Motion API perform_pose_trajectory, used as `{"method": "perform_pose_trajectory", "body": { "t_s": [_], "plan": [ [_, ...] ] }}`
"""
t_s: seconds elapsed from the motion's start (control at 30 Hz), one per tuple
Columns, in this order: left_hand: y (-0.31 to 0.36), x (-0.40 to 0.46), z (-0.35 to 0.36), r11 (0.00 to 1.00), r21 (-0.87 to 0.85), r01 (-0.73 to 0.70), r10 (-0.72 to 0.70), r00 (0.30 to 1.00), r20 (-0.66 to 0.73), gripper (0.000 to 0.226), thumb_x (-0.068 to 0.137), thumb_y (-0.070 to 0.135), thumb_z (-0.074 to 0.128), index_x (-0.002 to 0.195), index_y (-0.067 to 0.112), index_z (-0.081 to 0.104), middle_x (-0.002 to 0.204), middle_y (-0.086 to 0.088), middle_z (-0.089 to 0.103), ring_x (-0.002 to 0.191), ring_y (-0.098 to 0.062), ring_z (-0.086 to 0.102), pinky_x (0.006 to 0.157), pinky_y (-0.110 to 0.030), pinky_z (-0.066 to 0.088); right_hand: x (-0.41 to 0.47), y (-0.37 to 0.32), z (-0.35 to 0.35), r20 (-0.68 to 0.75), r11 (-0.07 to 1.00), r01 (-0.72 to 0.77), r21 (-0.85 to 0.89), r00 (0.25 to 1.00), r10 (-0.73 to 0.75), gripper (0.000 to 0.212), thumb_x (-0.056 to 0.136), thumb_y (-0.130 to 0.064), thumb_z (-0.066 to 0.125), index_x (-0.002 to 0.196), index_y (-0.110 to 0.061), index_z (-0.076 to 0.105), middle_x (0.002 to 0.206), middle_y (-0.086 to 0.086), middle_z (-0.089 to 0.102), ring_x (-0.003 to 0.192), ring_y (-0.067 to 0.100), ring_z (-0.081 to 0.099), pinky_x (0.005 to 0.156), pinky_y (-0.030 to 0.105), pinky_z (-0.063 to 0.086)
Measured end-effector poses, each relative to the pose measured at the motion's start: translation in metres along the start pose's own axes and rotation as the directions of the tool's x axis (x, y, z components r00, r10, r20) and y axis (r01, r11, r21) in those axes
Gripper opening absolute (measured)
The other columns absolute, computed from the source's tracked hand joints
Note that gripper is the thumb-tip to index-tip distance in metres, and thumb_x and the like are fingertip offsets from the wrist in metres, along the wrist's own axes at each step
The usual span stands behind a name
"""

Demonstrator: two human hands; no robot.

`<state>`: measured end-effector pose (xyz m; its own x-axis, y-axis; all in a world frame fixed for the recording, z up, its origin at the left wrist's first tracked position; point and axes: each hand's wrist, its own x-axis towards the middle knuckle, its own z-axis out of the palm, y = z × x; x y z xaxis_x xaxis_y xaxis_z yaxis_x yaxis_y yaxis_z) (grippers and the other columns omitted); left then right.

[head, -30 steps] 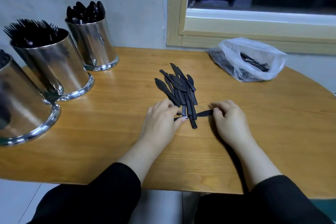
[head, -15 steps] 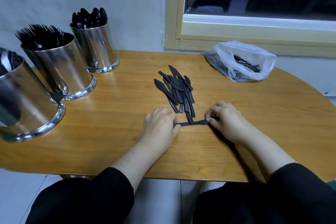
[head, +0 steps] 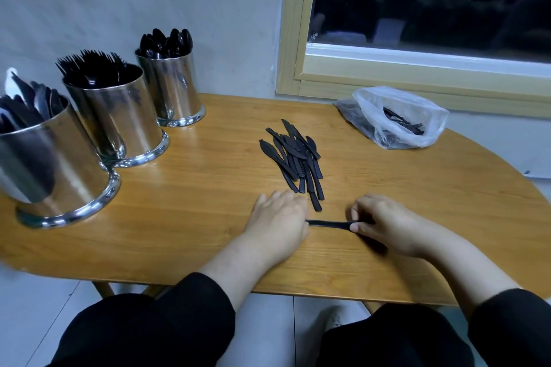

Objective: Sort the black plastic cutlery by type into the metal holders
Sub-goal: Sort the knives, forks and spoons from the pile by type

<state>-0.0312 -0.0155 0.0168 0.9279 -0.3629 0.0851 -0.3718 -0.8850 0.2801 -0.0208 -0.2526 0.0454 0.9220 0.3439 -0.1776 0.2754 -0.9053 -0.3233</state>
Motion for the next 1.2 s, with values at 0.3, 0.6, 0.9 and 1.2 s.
{"method": "perform_pose_trajectory", "body": {
  "t_s": [0.3,0.6,0.9,1.2],
  "plan": [
    [-0.034,-0.002,0.005,0.877,-0.452,0.164,-0.336,0.882,-0.330,0.021,0.111,0.031,0.037,0.102,0.021,0.052,0.081,0.008,0.054,0.077,-0.022,0.053,0.064,-0.041,0.042,0.040,-0.035,-0.013,-0.628,0.994,0.065,0.086,0.778,0.004,0.027,0.096,-0.028,0.064,0.122,-0.018,0.065,0.112,-0.002,0.063,0.096,0.015,0.057,0.083,0.029,0.040],
    [-0.077,0.012,0.003,0.638,-0.744,0.198,-0.568,0.773,-0.282,0.020,0.109,0.031,0.041,0.097,0.024,0.056,0.062,0.009,0.052,0.058,-0.019,0.046,0.055,-0.036,0.036,0.161,-0.071,0.006,-0.373,0.982,-0.184,-0.049,0.915,0.152,0.036,0.098,-0.042,0.058,0.119,-0.013,0.065,0.112,0.008,0.063,0.102,0.030,0.061,0.089,0.048,0.053],
    [-0.082,0.017,0.002,0.584,-0.800,0.137,-0.586,0.754,-0.298,0.023,0.107,0.037,0.045,0.094,0.029,0.061,0.053,0.019,0.049,0.053,-0.013,0.041,0.054,-0.035,0.031,0.172,-0.058,0.018,-0.400,0.979,-0.200,0.046,0.894,0.201,0.014,0.097,-0.034,0.062,0.100,-0.021,0.067,0.101,0.000,0.061,0.094,0.022,0.059,0.087,0.046,0.053],
    [-0.100,0.058,-0.021,0.643,-0.759,0.103,-0.541,0.763,-0.355,0.025,0.108,0.033,0.043,0.096,0.023,0.063,0.076,-0.006,0.064,0.075,-0.031,0.063,0.069,-0.049,0.053,0.173,-0.050,0.013,-0.343,0.975,-0.213,0.065,0.912,0.222,0.015,0.099,-0.030,0.059,0.107,-0.024,0.070,0.106,-0.001,0.066,0.100,0.021,0.062,0.093,0.049,0.051]
  ]
}}
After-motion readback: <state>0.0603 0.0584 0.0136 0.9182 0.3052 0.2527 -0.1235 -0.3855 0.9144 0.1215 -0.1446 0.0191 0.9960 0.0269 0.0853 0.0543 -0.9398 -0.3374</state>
